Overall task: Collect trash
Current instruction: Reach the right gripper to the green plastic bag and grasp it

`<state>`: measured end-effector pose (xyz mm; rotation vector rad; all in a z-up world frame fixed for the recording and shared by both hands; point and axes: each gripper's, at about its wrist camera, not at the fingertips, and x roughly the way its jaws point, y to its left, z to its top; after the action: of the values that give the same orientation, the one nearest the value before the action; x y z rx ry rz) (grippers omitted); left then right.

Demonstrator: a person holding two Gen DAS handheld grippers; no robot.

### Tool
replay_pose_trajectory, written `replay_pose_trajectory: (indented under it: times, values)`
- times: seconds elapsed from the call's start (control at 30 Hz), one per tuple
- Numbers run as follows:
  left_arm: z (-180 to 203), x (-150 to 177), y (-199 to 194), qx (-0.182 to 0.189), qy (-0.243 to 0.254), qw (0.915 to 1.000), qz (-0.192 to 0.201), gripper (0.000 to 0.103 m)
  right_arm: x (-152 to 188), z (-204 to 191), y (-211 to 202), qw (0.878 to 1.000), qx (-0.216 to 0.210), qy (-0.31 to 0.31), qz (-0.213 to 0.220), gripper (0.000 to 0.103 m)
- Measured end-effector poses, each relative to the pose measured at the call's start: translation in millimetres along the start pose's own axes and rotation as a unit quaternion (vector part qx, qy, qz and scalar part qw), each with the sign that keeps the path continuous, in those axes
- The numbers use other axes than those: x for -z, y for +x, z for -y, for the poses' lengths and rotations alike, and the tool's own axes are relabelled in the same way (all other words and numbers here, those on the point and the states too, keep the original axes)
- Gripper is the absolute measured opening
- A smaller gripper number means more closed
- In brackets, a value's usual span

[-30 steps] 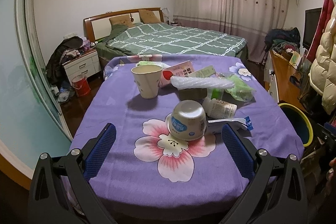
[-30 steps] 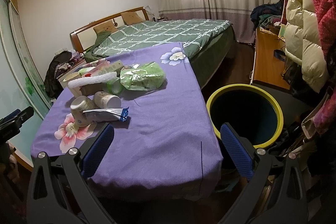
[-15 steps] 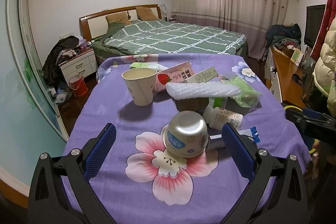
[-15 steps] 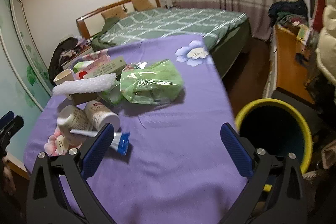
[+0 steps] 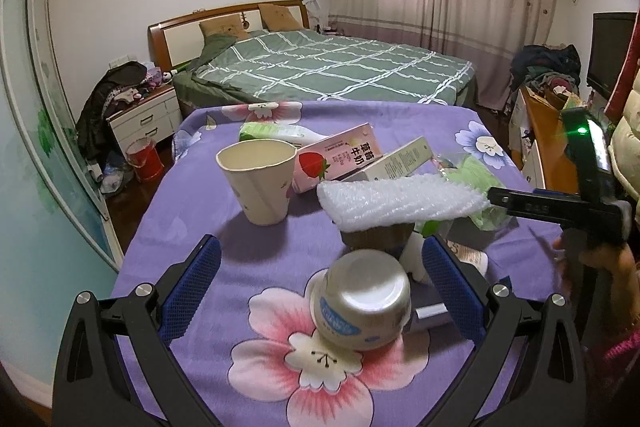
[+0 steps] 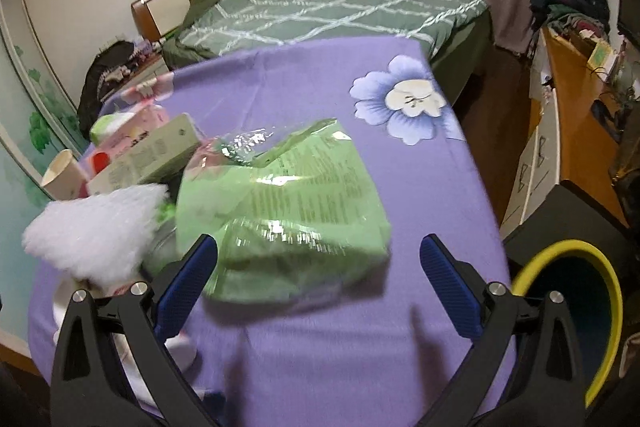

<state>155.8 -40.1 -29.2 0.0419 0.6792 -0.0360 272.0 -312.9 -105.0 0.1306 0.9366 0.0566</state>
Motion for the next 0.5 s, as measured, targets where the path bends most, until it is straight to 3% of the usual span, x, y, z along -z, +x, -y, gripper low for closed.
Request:
replay_pose_trajectory:
  times: [0.17,0.23,0.37,0.43,0.5]
  values:
    - [2,-5,14,0.002,0.004,1.0000,-0.005,0.099,1,-2,16,1.000,-0.001,0.000,-0.024,0.093]
    - [1,-5,19,0.002,0.002,1.0000,-0.008,0.099,2,-3,19,1.000,0.001,-0.005,-0.029,0.079]
    - [-1,-6,26,0.005,-0.003,0.9999,-0.013,0.099,4,-4,22,0.999,-0.002,-0.010,-0.034,0.062]
    - [-2,-6,28,0.005,-0.003,0.9999,-0.016,0.099,4,-2,19,1.000,0.000,-0.009,-0.027,0.041]
    - [-1,-6,28,0.005,-0.001,0.9998,-0.017,0.099,4,2,14,1.000,-0.009,-0.001,-0.022,0.031]
